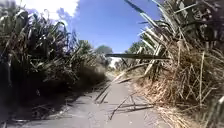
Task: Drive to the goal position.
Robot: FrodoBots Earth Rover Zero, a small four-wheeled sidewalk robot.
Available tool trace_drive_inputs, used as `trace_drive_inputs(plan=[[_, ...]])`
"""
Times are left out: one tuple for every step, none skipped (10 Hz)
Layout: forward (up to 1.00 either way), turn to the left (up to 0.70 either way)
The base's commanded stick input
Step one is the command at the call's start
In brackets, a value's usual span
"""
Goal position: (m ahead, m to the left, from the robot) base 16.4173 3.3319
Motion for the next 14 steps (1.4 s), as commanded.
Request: trace_drive_inputs(plan=[[0.0,0.27],[0.0,0.26],[0.0,0.27],[0.0,0.29],[0.0,0.29],[0.0,0.29],[0.0,0.29],[0.0,0.19],[0.0,0.1],[0.0,0.0],[0.0,0.07],[0.0,0.03],[0.0,0.0],[0.0,0.0]])
